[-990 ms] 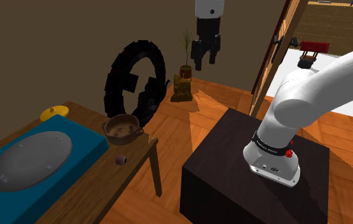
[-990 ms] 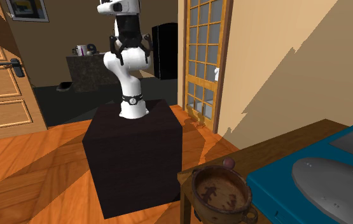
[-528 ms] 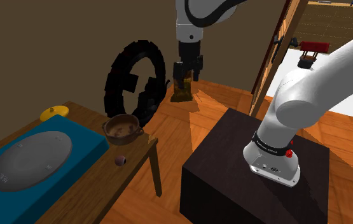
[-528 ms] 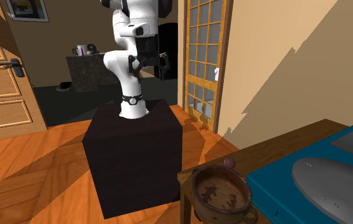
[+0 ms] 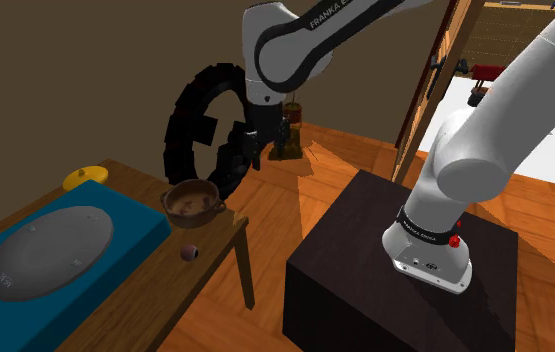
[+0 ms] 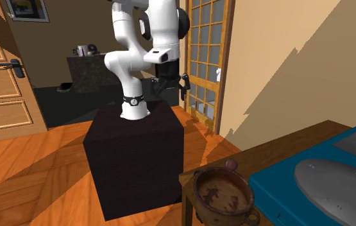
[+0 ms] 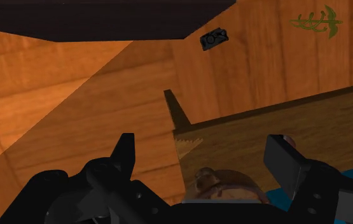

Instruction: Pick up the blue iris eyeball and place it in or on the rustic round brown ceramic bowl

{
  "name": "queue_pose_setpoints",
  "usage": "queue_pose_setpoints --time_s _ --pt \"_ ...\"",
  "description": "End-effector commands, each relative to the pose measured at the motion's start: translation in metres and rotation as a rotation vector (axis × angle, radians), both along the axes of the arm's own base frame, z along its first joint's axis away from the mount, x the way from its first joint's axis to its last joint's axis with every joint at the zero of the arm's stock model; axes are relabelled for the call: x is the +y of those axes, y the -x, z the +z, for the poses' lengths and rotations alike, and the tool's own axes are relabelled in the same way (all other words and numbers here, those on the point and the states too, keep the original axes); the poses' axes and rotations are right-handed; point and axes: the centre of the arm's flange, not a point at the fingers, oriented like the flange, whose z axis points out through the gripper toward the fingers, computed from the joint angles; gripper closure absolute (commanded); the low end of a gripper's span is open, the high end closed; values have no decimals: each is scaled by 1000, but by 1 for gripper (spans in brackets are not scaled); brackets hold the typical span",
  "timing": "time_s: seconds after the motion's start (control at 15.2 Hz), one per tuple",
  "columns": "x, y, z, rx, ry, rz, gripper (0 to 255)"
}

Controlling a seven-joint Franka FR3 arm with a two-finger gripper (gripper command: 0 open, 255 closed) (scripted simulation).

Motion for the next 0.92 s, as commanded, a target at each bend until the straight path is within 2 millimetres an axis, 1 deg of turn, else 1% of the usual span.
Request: queue_pose_setpoints --time_s 0.0,0.86 --pt "18 -10 -18 -3 -5 4 0" --pt "126 -71 -132 -16 -32 33 0"
